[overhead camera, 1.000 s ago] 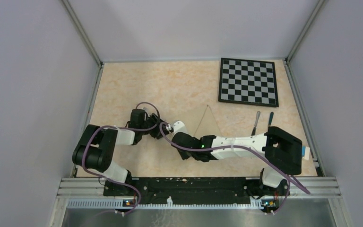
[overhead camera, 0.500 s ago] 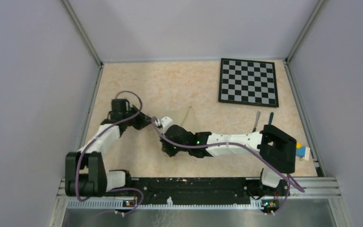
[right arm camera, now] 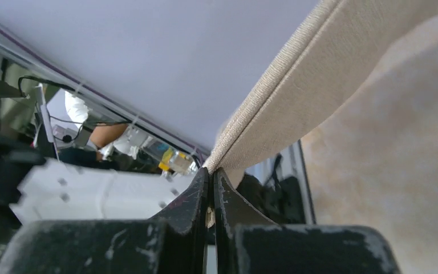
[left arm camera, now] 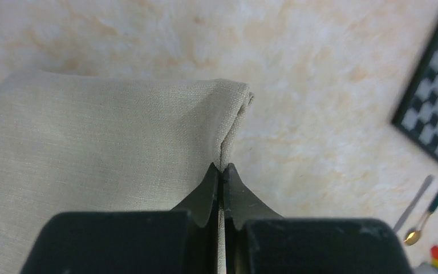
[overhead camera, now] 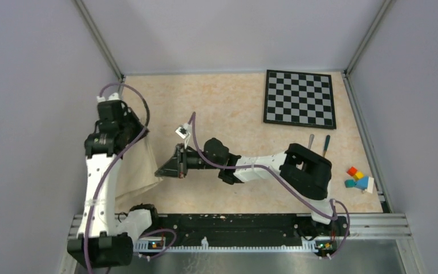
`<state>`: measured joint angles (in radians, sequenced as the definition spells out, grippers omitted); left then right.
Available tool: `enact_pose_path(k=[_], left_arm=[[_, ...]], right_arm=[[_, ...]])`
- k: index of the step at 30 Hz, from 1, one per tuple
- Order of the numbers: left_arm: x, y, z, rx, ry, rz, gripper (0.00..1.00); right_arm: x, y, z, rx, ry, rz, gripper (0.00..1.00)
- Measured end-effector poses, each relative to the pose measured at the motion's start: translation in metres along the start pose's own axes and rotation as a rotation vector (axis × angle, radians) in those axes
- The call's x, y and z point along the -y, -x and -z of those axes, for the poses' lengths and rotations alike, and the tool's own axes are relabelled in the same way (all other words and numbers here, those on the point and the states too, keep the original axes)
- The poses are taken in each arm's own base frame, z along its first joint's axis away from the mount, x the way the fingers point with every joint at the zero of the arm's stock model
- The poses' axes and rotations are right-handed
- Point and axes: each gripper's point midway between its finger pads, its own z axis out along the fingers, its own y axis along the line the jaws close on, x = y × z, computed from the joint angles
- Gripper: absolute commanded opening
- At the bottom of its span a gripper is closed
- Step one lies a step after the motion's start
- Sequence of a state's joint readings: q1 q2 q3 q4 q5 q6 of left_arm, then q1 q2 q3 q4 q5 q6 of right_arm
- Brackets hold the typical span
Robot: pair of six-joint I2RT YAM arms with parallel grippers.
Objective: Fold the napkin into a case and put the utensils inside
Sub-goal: Turn over the upper triangle folded napkin at the center of the board.
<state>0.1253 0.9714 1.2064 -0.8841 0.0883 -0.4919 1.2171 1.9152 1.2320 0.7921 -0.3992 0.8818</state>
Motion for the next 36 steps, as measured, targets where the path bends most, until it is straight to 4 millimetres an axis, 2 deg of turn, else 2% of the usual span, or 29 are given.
enact_pose_path(k=[2, 5, 8, 12, 15, 19, 20, 21, 23, 26, 28, 32, 36], left_arm=[[-0.002, -0.025, -0.031, -0.105, 0.032, -0.038, 0.00], [0.007, -0.078, -0.085, -0.275, 0.067, -0.142, 0.00], [0.016, -0.134, -0.124, -0.434, 0.104, -0.227, 0.00], [0.028, -0.181, -0.156, -0.536, 0.132, -0.290, 0.00], [0.047, -0.204, -0.167, -0.560, 0.106, -0.329, 0.00], [0.079, -0.225, -0.171, -0.576, 0.028, -0.351, 0.23], [0.087, -0.230, -0.172, -0.582, 0.008, -0.354, 0.32], [0.096, -0.231, -0.174, -0.572, -0.015, -0.359, 0.40], [0.119, -0.228, -0.181, -0.541, -0.083, -0.351, 0.63], [0.151, -0.217, -0.180, -0.494, -0.205, -0.333, 0.84], [0.166, -0.209, -0.167, -0.473, -0.289, -0.327, 0.90], [0.178, -0.179, -0.118, -0.390, -0.413, -0.318, 0.94], [0.179, -0.143, -0.066, -0.265, -0.509, -0.292, 0.96]], right_arm=[[0.031, -0.012, 0.017, -0.004, -0.008, -0.069, 0.00], [0.106, -0.051, 0.054, -0.057, -0.138, -0.187, 0.00], [0.152, -0.084, 0.096, -0.097, -0.254, -0.279, 0.00], [0.175, -0.097, 0.143, -0.099, -0.321, -0.330, 0.00], [0.180, -0.098, 0.174, -0.084, -0.371, -0.349, 0.00], [0.174, -0.095, 0.202, -0.074, -0.411, -0.343, 0.01], [0.171, -0.094, 0.208, -0.076, -0.421, -0.336, 0.09], [0.167, -0.095, 0.211, -0.086, -0.420, -0.334, 0.19], [0.160, -0.106, 0.226, -0.136, -0.451, -0.324, 0.36], [0.158, -0.120, 0.249, -0.213, -0.546, -0.301, 0.52], [0.155, -0.119, 0.262, -0.239, -0.604, -0.259, 0.57], [0.150, -0.106, 0.276, -0.238, -0.684, -0.165, 0.59], [0.160, -0.109, 0.270, -0.271, -0.763, -0.146, 0.59]])
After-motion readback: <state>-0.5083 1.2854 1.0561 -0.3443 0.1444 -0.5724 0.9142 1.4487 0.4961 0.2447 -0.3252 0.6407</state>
